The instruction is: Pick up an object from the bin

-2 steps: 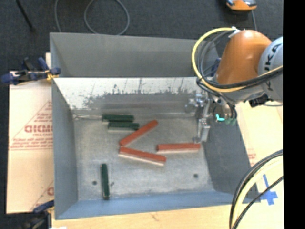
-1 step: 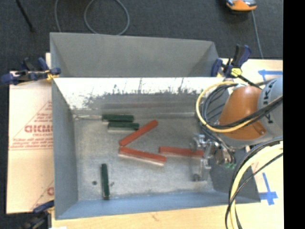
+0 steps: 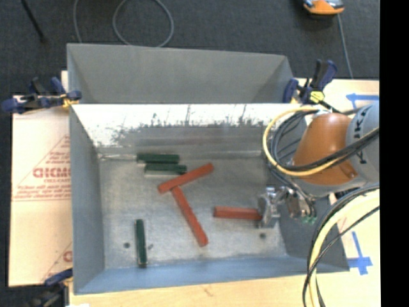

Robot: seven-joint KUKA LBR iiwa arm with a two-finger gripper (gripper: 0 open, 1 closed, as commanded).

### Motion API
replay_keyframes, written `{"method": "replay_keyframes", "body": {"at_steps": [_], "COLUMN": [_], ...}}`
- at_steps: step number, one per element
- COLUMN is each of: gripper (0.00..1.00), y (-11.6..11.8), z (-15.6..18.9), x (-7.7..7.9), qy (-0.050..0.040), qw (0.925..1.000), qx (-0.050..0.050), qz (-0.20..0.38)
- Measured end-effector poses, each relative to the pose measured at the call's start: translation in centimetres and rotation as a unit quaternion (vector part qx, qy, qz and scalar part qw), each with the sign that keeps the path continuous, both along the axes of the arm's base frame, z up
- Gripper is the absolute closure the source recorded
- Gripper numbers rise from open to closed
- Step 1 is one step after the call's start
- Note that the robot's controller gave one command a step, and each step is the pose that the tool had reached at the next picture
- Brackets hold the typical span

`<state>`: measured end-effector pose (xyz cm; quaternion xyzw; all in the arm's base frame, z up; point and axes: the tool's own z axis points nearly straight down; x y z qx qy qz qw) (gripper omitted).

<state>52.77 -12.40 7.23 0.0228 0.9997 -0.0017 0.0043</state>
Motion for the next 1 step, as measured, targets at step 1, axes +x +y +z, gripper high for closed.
{"method": "replay_keyframes", "body": {"at_steps": [1], "gripper": [1.0], "y": [0.18], "z": [16.02], "x": [0.66], "qy": [-0.002], "qw": [0.9999], "qx": [0.001], "qz": [-0.011]}}
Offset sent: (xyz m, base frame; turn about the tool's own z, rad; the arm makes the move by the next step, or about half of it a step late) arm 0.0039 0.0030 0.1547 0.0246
